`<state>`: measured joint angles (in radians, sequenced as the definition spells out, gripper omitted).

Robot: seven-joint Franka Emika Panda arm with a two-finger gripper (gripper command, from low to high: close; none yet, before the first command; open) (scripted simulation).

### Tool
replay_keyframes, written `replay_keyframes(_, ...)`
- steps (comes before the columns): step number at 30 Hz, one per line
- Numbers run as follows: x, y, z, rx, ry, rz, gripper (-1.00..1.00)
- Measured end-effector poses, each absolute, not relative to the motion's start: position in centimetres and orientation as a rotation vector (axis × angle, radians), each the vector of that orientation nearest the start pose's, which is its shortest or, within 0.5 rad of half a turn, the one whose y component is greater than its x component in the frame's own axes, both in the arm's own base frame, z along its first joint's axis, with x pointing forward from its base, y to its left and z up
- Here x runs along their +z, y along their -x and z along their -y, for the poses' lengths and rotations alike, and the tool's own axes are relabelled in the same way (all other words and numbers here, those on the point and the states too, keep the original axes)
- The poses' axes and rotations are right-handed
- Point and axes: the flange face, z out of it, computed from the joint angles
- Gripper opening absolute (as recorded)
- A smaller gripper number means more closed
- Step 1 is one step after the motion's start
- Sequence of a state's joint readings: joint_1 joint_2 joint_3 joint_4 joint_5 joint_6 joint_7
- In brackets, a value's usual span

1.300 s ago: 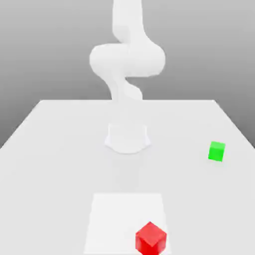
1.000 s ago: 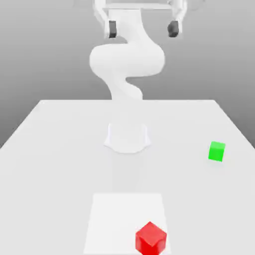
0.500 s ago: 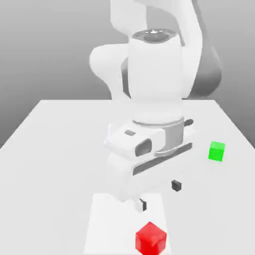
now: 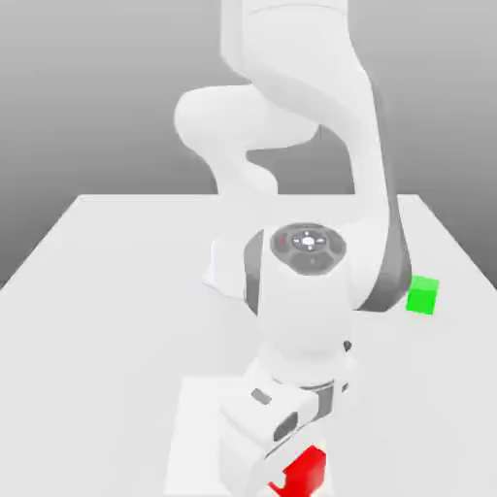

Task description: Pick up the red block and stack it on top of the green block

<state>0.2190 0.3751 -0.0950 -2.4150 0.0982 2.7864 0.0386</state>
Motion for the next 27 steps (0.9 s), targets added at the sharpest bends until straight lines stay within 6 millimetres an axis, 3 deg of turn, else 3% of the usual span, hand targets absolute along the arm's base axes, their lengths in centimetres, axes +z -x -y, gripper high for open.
replay_keyframes(3, 19.4, -48.7, -5.3, 0.001, 3.142, -0.001, -1.00)
replay_keyframes(4, 20.3, -48.2, -6.6, 0.005, 3.135, 0.043, -1.00)
replay_keyframes(7, 21.6, -44.6, -13.8, 0.023, 3.086, 0.317, -1.00)
replay_keyframes(9, 22.3, -41.0, -18.9, 0.035, 3.038, 0.535, -1.00)
replay_keyframes(11, 22.9, -35.8, -24.9, 0.047, 2.961, 0.822, -1.00)
replay_keyframes(14, 23.7, -27.5, -30.6, 0.055, 2.830, 1.192, -1.00)
replay_keyframes(18, 24.5, -19.0, -32.8, 0.044, 2.676, 1.543, -1.00)
replay_keyframes(22, 24.5, -10.3, -33.2, 0.012, 2.477, 1.916, -1.00)
replay_keyframes(27, 20.9, -8.8, -33.2, -0.002, 2.437, 1.991, -1.00)
